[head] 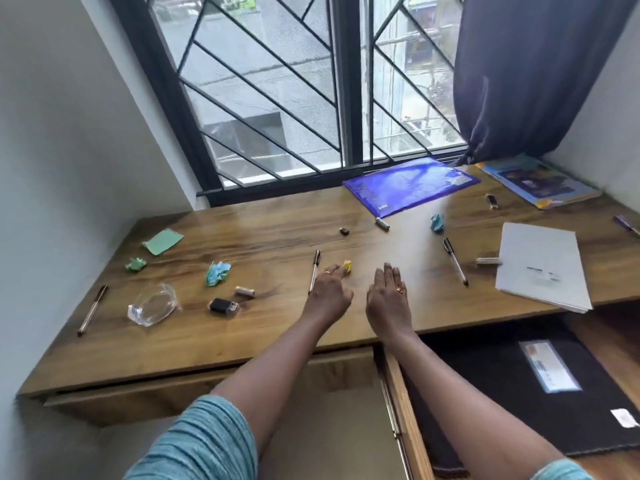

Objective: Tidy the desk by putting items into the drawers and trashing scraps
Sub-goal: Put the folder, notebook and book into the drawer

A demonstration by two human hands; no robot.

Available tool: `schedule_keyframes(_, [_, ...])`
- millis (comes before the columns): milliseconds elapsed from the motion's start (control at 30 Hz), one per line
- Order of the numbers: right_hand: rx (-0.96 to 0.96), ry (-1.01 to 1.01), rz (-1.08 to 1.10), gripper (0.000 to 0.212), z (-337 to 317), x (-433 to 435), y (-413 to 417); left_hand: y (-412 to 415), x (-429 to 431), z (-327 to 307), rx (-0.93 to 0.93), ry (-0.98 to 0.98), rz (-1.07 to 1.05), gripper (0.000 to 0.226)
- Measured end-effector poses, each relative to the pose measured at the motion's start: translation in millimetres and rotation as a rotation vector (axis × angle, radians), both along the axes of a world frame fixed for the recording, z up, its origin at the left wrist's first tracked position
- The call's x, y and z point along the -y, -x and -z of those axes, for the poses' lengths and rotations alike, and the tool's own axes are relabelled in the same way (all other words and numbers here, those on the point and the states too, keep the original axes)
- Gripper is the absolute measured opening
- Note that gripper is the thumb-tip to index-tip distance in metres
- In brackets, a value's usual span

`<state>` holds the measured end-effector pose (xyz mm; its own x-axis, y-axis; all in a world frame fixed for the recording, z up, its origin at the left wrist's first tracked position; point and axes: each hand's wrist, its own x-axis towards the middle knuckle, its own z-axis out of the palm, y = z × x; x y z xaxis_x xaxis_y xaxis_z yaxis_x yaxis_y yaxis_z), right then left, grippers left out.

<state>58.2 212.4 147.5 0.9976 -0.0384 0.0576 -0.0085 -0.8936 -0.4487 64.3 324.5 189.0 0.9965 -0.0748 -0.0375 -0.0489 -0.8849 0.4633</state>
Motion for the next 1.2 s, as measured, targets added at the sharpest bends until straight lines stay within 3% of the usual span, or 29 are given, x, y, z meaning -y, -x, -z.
schedule_keyframes(233, [0.038,0.023,0.065,0.049,0,39,-68,-85,23,-10,-0.222,0.289,-0.241,0.045])
schedule_keyframes(367, [0.023,0.033,0.053,0.049,-3,56,-116,-148,31,-7,-0.334,0.581,-0.326,0.020])
schedule_keyframes(467, [0.032,0.048,0.039,0.044,-8,62,-163,-202,40,-6,-0.389,0.707,-0.363,0.032])
schedule_keyframes(600, [-0.007,0.063,0.016,0.038,-13,65,-228,-266,43,3,-0.422,0.845,-0.465,0.029])
schedule_keyframes(767, [-0.110,0.095,-0.011,0.037,-6,62,-297,-323,54,11,-0.472,0.946,-0.474,0.013])
schedule_keyframes(1000, [-0.170,0.026,0.083,0.030,16,54,-331,-362,74,10,-0.492,1.028,-0.514,0.035])
schedule_keyframes(1100, [-0.175,-0.052,0.168,0.032,16,59,-335,-374,78,16,-0.502,1.154,-0.574,0.025])
schedule_keyframes(1200, [-0.217,-0.113,0.160,0.038,13,66,-337,-380,75,32,-0.461,1.111,-0.607,0.017])
